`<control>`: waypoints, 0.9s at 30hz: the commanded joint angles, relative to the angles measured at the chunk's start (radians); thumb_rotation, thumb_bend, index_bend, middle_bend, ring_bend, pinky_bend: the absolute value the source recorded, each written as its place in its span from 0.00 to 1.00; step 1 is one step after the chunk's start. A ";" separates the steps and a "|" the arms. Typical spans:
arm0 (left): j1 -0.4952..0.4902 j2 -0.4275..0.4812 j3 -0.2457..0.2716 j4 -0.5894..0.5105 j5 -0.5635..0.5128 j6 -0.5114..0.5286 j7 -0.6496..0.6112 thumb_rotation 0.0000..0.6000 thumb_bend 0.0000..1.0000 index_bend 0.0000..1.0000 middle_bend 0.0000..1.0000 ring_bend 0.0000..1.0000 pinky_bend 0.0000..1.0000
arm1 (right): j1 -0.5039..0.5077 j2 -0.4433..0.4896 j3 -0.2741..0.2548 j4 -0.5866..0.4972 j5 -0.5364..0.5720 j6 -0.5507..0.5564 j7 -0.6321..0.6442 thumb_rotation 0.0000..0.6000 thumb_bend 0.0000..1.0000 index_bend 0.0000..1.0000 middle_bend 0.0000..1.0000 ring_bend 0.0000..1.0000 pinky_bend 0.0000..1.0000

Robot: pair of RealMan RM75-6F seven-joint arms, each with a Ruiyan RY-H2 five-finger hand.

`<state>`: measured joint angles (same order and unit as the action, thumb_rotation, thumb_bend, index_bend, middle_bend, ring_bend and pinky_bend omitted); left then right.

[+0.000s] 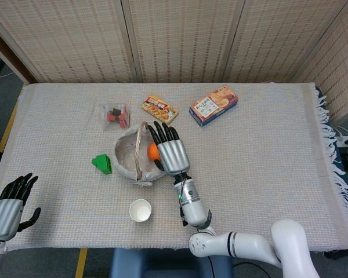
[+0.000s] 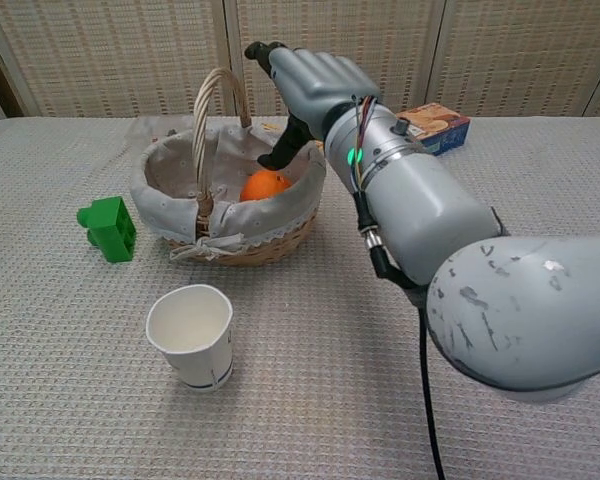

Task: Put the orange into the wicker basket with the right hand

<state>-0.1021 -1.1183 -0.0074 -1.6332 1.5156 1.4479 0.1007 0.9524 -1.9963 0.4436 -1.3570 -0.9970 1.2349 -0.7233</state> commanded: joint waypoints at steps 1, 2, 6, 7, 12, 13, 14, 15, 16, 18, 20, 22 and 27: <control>0.000 0.001 0.000 -0.001 -0.001 0.000 -0.001 1.00 0.37 0.00 0.00 0.00 0.10 | -0.061 0.090 -0.054 -0.118 -0.018 0.032 -0.031 1.00 0.14 0.00 0.00 0.00 0.11; 0.001 0.002 0.000 -0.001 -0.002 -0.001 -0.001 1.00 0.37 0.00 0.00 0.00 0.10 | -0.082 0.122 -0.075 -0.158 -0.028 0.042 -0.036 1.00 0.14 0.00 0.00 0.00 0.11; 0.001 0.004 0.000 -0.004 -0.003 -0.001 -0.001 1.00 0.37 0.00 0.00 0.00 0.10 | -0.198 0.302 -0.193 -0.369 -0.079 0.091 -0.052 1.00 0.14 0.00 0.00 0.00 0.11; 0.001 0.003 0.000 -0.003 -0.003 -0.001 0.000 1.00 0.37 0.00 0.00 0.00 0.10 | -0.237 0.367 -0.237 -0.426 -0.106 0.109 -0.052 1.00 0.14 0.00 0.00 0.00 0.10; 0.001 -0.001 0.000 -0.003 -0.003 0.000 0.014 1.00 0.37 0.00 0.00 0.00 0.10 | -0.393 0.601 -0.418 -0.587 -0.223 0.192 0.003 1.00 0.14 0.00 0.00 0.00 0.07; 0.001 -0.002 0.000 -0.003 -0.003 0.001 0.019 1.00 0.37 0.00 0.00 0.00 0.10 | -0.430 0.649 -0.462 -0.610 -0.251 0.210 0.028 1.00 0.14 0.00 0.00 0.00 0.07; 0.001 -0.003 0.000 -0.002 -0.002 0.002 0.024 1.00 0.37 0.00 0.00 0.00 0.10 | -0.457 0.682 -0.493 -0.622 -0.273 0.224 0.047 1.00 0.14 0.00 0.00 0.00 0.07; 0.002 -0.005 0.000 -0.001 0.000 0.005 0.030 1.00 0.37 0.00 0.00 0.00 0.10 | -0.492 0.719 -0.533 -0.627 -0.309 0.246 0.075 1.00 0.14 0.00 0.00 0.00 0.07; 0.002 -0.007 -0.001 0.000 0.000 0.007 0.033 1.00 0.37 0.00 0.00 0.00 0.10 | -0.518 0.742 -0.562 -0.622 -0.339 0.261 0.097 1.00 0.14 0.00 0.00 0.00 0.07; 0.003 -0.009 -0.001 0.002 0.001 0.011 0.037 1.00 0.37 0.00 0.00 0.00 0.10 | -0.568 0.777 -0.615 -0.598 -0.394 0.293 0.139 1.00 0.14 0.00 0.00 0.00 0.07; 0.005 -0.013 -0.003 0.005 0.001 0.015 0.041 1.00 0.37 0.00 0.00 0.00 0.10 | -0.623 0.799 -0.662 -0.552 -0.445 0.326 0.190 1.00 0.14 0.00 0.00 0.00 0.06; 0.006 -0.016 -0.004 0.008 0.001 0.019 0.043 1.00 0.37 0.00 0.00 0.00 0.10 | -0.669 0.806 -0.687 -0.486 -0.477 0.354 0.235 1.00 0.14 0.00 0.00 0.00 0.05; 0.006 -0.019 -0.005 0.007 -0.002 0.019 0.050 1.00 0.37 0.00 0.00 0.00 0.10 | -0.743 0.789 -0.679 -0.339 -0.492 0.389 0.354 1.00 0.14 0.00 0.00 0.00 0.05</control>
<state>-0.0964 -1.1373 -0.0127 -1.6259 1.5140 1.4668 0.1507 0.2665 -1.2092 -0.2244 -1.7788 -1.4655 1.5904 -0.4498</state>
